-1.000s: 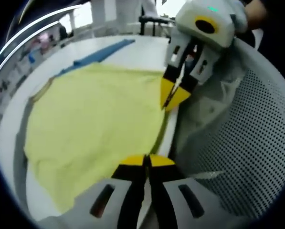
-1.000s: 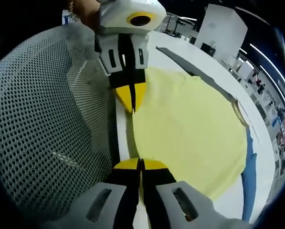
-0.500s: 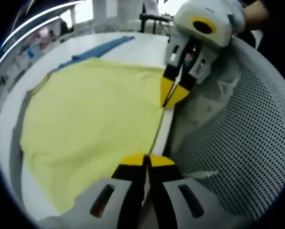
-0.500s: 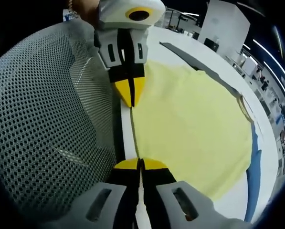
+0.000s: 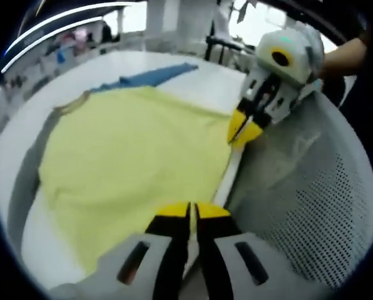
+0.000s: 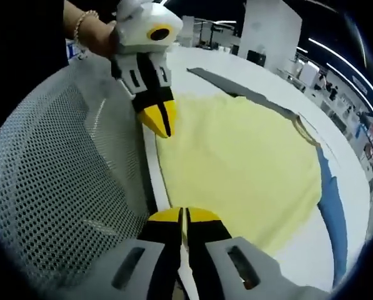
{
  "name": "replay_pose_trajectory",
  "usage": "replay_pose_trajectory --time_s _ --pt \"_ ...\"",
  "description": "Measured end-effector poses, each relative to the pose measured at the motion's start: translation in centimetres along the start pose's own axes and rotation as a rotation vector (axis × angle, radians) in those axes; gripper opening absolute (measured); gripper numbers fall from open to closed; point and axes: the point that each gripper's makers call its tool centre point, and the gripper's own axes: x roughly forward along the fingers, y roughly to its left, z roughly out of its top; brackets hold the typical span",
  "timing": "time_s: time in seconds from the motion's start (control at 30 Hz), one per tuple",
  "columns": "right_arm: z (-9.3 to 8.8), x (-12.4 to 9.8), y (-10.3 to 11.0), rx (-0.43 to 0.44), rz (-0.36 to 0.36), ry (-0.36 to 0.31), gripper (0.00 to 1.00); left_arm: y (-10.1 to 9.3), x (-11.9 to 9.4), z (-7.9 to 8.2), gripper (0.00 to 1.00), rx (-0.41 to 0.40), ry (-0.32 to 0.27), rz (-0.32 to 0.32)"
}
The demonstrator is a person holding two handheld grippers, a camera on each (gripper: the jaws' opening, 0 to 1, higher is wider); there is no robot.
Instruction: Fold the garment on the visible template until the final outline fits inside the template.
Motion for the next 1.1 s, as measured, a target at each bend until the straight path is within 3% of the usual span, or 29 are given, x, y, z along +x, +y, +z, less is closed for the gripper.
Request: replay_pose_trajectory --time_s 0.33,0.43,0.57,0.73,0.93,1.1 --pt "0.4 -3.8 -3.5 0.16 -0.136 -0.087 0.11 4.3 -4.8 2.0 0.09 -0.148 -0.137 0.149" --pt "0.4 -4.9 -4.7 0.182 -0.188 -0.102 0.21 5.9 -6.5 2.2 0.12 -0.206 -0.184 0.202" --pt "-0.3 -6.5 -6.5 0.227 -0.261 -0.098 0.4 7.6 -8.3 1.6 0.21 -0.238 -0.195 0.264" --pt "-0.9 -8.2 -7.5 0.266 -0.296 -0.116 0.44 8.9 -10.4 0.9 0.26 -0.273 -0.211 0.316" --pt "-2.0 -10.4 -8.4 0.307 -0.34 -0.115 0.56 10.2 -12.9 0.2 0.33 -0.314 -0.234 0.367" --pt "-2.4 -12.1 -9.0 0.341 -0.368 -0.109 0.69 10.6 -14.6 0.3 0.4 -0.321 -0.26 0.373"
